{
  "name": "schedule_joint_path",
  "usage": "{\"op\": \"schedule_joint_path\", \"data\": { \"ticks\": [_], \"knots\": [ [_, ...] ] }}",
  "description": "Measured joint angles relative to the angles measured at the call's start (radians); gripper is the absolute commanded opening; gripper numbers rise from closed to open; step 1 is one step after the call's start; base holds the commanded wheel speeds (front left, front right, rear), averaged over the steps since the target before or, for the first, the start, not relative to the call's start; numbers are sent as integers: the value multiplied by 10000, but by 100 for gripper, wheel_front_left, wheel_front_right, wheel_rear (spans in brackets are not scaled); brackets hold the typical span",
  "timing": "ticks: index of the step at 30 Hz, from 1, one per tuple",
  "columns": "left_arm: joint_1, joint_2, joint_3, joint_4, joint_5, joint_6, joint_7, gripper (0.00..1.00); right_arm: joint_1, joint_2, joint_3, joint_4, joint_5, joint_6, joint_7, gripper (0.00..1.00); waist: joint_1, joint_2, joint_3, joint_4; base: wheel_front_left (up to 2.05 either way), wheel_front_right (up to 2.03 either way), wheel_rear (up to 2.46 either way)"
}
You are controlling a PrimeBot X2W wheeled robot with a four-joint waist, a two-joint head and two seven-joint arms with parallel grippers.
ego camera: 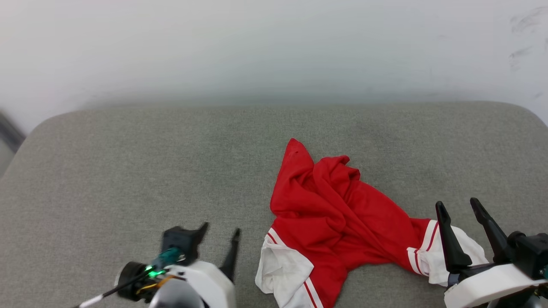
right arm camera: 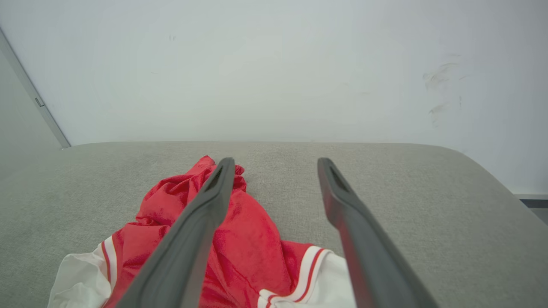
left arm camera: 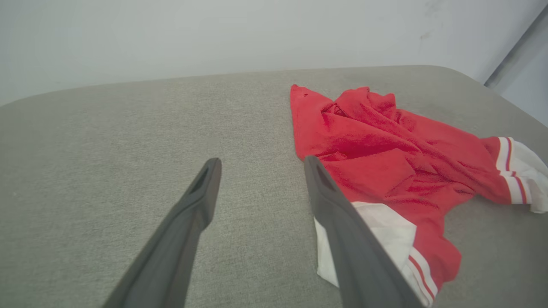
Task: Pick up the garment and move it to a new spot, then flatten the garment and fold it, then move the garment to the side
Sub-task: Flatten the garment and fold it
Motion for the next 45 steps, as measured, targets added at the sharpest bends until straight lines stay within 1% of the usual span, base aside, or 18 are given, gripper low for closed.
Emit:
{"op": "schedule_joint_path", "data": {
  "ticks": [4, 7, 13, 20, 21, 22, 24, 27, 29, 31, 33, 36, 40, 45],
  "knots": [
    [-698, -96, -980, 128, -58, -790, 1542, 100, 81, 54, 105, -554, -94, 0, 127, 100, 0, 0, 251, -34, 0, 0, 0],
    [-1173, -144, -1513, 523, -63, -1197, 2495, 100, 41, 59, 178, -811, -96, 0, 173, 100, 0, 0, 514, -107, 0, 0, 0],
    [-1744, -357, -2107, 1638, -203, -1670, 3770, 100, -179, 46, 293, -991, -94, 2, 148, 100, 0, 0, 1086, -304, 0, 0, 0],
    [-2407, -700, -2447, 2844, -499, -2159, 4800, 100, -538, -111, 428, -938, -73, 2, -86, 100, 0, 0, 1608, -535, 0, 0, 0],
    [-2488, -731, -2472, 2955, -579, -2259, 4945, 90, -569, -142, 439, -907, -71, 2, -105, 100, 0, 0, 1637, -571, 0, 0, 0],
    [-2553, -757, -2474, 3057, -669, -2316, 5016, 46, -572, -157, 449, -863, -54, 0, -142, 100, 0, 0, 1653, -602, 0, 0, 0],
    [-2625, -813, -2458, 3231, -763, -2382, 5078, 0, -598, -176, 437, -800, -42, 0, -201, 100, 0, 0, 1639, -636, 0, 0, 0],
    [-2623, -911, -2426, 3473, -861, -2428, 4916, 0, -603, -205, 401, -662, -15, 0, -249, 100, 0, 0, 1534, -648, 0, 0, 0],
    [-2450, -997, -2334, 3530, -930, -2339, 4629, 0, -572, -228, 341, -591, -15, 0, -217, 100, 0, 0, 1423, -642, 0, 0, 0],
    [-2305, -961, -2150, 3511, -941, -2219, 4203, 0, -523, -276, 263, -518, -15, 0, -136, 100, 0, 0, 1297, -626, 0, 0, 0],
    [-2053, -861, -1829, 3313, -951, -1921, 3584, 0, -481, -309, -4, -447, -15, 0, 4, 100, 0, 0, 1117, -594, 0, 0, 0],
    [-1982, -577, -1444, 2899, -947, -1653, 3055, 0, -329, -328, -516, -151, 77, 0, 410, 100, 0, 0, 996, -537, 0, 0, 0],
    [-1737, -316, -1112, 2222, -930, -1367, 2610, 0, -221, -441, -1346, 587, 765, 2, 1570, 100, 0, 0, 920, -458, 0, 0, 0],
    [-1562, -46, -897, 1310, -825, -1083, 2272, 0, -135, -963, -2092, 1720, 1607, 0, 3517, 100, 0, 0, 927, -413, 0, 0, 0]
  ]
}}
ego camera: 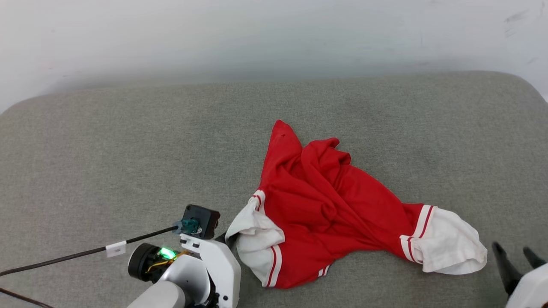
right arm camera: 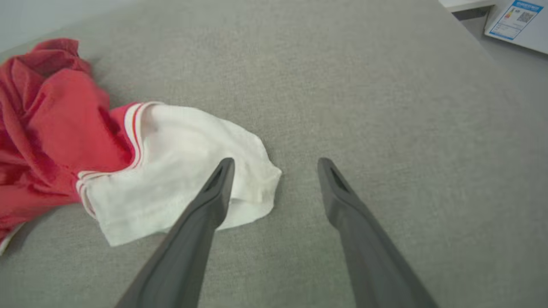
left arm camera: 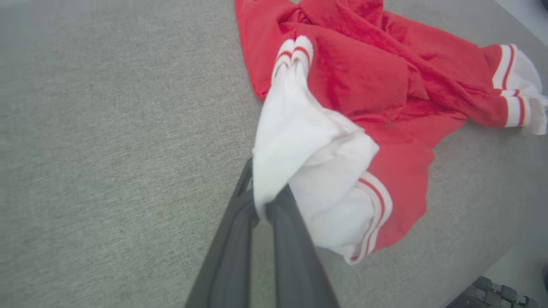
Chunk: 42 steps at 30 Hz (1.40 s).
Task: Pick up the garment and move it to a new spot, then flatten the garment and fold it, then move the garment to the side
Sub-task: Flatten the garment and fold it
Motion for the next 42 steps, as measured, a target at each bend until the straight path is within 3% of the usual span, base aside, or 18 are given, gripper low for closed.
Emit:
{"op": "schedule_joint_path", "data": {
  "ticks": [7, 18, 19, 20, 21, 28, 35, 42],
  "knots": [
    [30, 153, 27, -924, 209, 203, -105, 0, -500, -604, 221, 1174, 754, 0, 1960, 100, 0, 0, 276, 70, 0, 0, 0],
    [-282, 127, 23, -1310, 422, 242, -251, 0, -1684, -876, 1085, 2591, 1394, -2, 2876, 100, 0, 0, 1039, 446, 0, 0, 0],
    [-284, 121, 35, -1310, 422, 242, -278, 0, -1717, -897, 1116, 2686, 1434, -2, 2986, 70, 0, 0, 1071, 471, 0, 0, 0],
    [-286, 119, 36, -1304, 422, 244, -290, 0, -1800, -928, 1152, 2780, 1484, -4, 3112, 27, -1, -1, 1089, 492, 0, 0, 0],
    [-285, 115, 48, -1292, 403, 245, -324, 0, -1847, -949, 1179, 2824, 1526, -17, 3166, 0, 0, 0, 1090, 505, 0, 0, 0],
    [-81, 169, 355, -1310, 305, 408, -865, 0, -1789, -957, 1317, 2541, 1436, -15, 2846, 0, 0, 0, 752, 428, 0, 0, 0],
    [-170, 472, 1034, -1450, 314, 552, -1576, 0, -2028, -1237, 1145, 725, 803, 0, 2694, 0, 0, 0, 135, 208, 0, 0, 0],
    [-1662, 307, 1751, -412, -485, -46, -1438, 0, -3337, -1419, 1101, 25, 130, 2, 2913, 0, 0, 0, -327, 153, 0, 0, 0]
  ]
}}
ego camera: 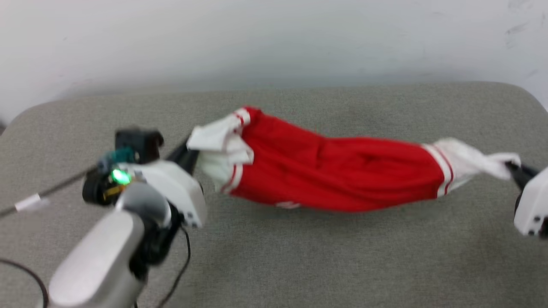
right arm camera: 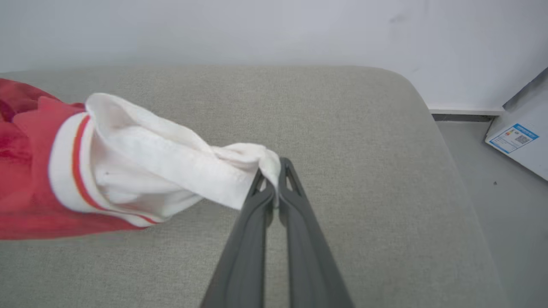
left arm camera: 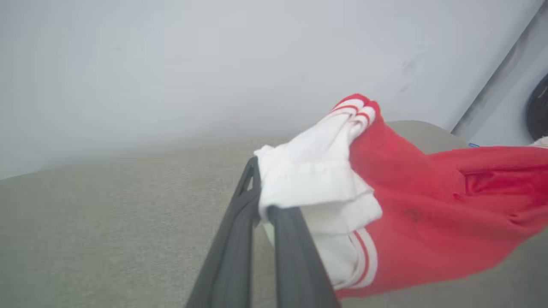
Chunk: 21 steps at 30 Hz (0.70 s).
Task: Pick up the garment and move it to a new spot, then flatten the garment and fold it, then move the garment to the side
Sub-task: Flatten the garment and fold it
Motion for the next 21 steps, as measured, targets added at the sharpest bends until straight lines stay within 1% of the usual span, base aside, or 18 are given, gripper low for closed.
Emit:
{"op": "schedule_joint_path", "data": {
  "ticks": [5, 9, 12, 15, 21],
  "knots": [
    [-1912, -393, 215, 1461, -144, -385, 226, 0, -1700, -176, 151, 541, -153, 0, -251, 0, 0, 0, 127, 72, 0, 0, 0],
    [-3738, -658, 286, 2671, 94, -640, 182, 0, -3374, -384, 447, 1158, -115, 0, -667, 0, 0, 0, 534, 88, 0, 0, 0],
    [-5098, -821, 389, 3616, 326, -813, -100, 0, -4734, -531, 732, 1661, -59, 0, -1043, 0, 0, 0, 975, 75, 0, 0, 0],
    [-6324, -961, 564, 4358, 493, -878, -431, 0, -6081, -681, 1060, 2205, -54, 0, -1509, 0, 1, 0, 1480, 35, 0, 0, 0],
    [-8860, -993, 849, 5622, 995, -1014, -1417, 0, -8658, -813, 1707, 3101, -205, 0, -2754, 0, 1, 0, 2621, -89, 0, 0, 0]
  ]
}}
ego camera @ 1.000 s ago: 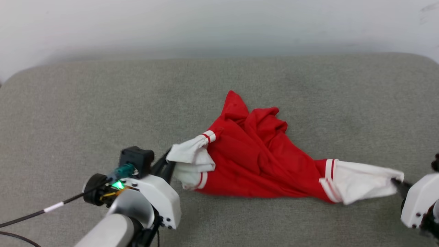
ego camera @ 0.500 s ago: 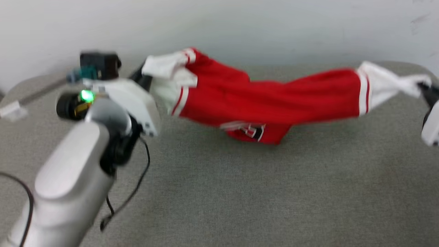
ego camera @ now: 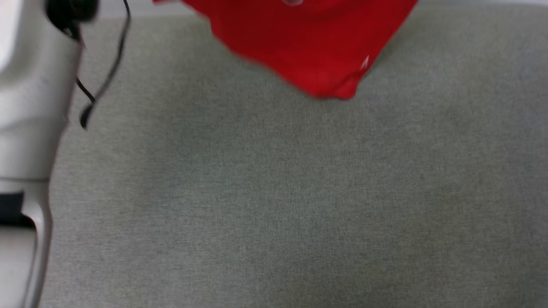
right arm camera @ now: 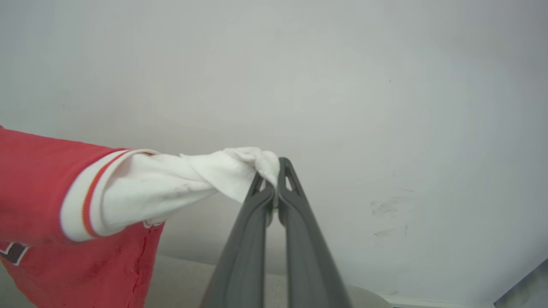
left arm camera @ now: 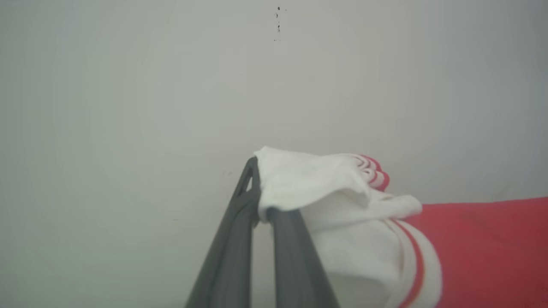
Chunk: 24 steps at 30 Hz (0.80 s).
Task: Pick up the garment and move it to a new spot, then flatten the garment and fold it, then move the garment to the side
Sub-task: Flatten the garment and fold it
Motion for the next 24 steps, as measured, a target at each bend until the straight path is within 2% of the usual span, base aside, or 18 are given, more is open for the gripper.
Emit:
{"op": "schedule_joint_path", "data": {
  "ticks": [5, 11, 18, 24],
  "knots": [
    [-1493, -31, 46, 692, 328, -236, -880, 0, -1779, 0, 460, 750, -146, 0, -1072, 0, 1, 0, 843, -142, 0, 0, 0],
    [-2615, -94, 27, 1473, 560, -418, -1570, 0, -2987, -35, 1076, 1421, 36, 0, -1998, 0, 0, 0, 1564, -269, 0, 0, 0],
    [-2578, -525, -2, 2692, 318, -677, -1916, 0, -3069, 313, 1762, 2238, 370, 0, -2548, 0, 1, 0, 2232, -285, 0, 0, 0],
    [-1524, -976, 128, 3950, -288, -1007, -1948, 0, -2393, 802, 2240, 3168, 978, 0, -2884, 0, 0, 0, 2566, -273, 0, 0, 0]
  ]
}}
